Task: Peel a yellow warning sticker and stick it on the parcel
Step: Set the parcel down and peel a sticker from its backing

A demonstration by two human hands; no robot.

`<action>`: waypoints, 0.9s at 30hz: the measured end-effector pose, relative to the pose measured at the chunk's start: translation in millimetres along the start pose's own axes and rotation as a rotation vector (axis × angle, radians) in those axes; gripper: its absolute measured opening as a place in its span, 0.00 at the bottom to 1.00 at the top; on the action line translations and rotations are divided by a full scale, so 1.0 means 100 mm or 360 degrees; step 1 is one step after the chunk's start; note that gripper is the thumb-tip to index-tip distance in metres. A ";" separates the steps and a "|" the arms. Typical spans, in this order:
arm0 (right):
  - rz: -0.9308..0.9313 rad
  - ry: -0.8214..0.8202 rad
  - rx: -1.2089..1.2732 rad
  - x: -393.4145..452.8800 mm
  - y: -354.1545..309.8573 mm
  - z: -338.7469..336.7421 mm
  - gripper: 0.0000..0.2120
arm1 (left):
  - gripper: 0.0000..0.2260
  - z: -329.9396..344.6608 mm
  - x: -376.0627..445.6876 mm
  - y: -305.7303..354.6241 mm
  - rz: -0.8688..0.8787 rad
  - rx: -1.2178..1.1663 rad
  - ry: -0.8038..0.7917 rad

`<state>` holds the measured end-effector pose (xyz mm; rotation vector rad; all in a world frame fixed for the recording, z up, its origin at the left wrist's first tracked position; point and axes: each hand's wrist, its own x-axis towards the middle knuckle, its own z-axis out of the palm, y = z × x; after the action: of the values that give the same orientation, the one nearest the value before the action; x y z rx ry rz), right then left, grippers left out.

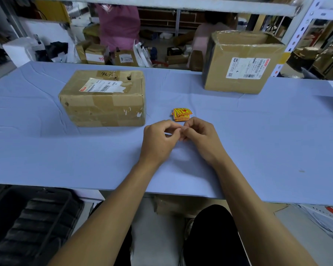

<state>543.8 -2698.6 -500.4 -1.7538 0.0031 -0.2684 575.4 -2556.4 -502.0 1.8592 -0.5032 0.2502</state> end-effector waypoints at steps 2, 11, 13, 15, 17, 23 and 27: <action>-0.0022 -0.0006 -0.0019 0.01 0.02 0.00 0.06 | 0.06 0.00 0.00 -0.01 0.0064 0.0000 0.0011; -0.0061 -0.0037 0.0177 0.02 0.04 -0.04 0.05 | 0.10 0.03 0.05 -0.07 0.0158 0.0234 0.0049; -0.0050 0.0005 0.0207 0.02 0.04 -0.04 0.04 | 0.05 0.04 0.05 -0.09 0.0124 0.0238 0.0028; -0.0078 0.0072 0.0208 0.02 0.05 -0.03 0.01 | 0.05 0.05 0.04 -0.10 0.0010 0.0155 0.0029; -0.0121 0.0133 0.0150 0.02 0.06 -0.02 0.04 | 0.04 0.04 0.04 -0.10 -0.0056 0.0113 0.0082; -0.0209 0.0197 -0.0092 0.00 0.06 0.01 0.03 | 0.03 0.03 0.03 -0.09 -0.0073 0.0082 0.0086; -0.0220 0.0196 -0.0171 -0.01 0.06 0.02 0.06 | 0.03 0.02 0.02 -0.08 -0.0071 0.0073 0.0091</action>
<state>544.5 -2698.1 -506.6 -1.8447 -0.0151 -0.4847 580.9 -2556.8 -508.4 1.8998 -0.4194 0.2866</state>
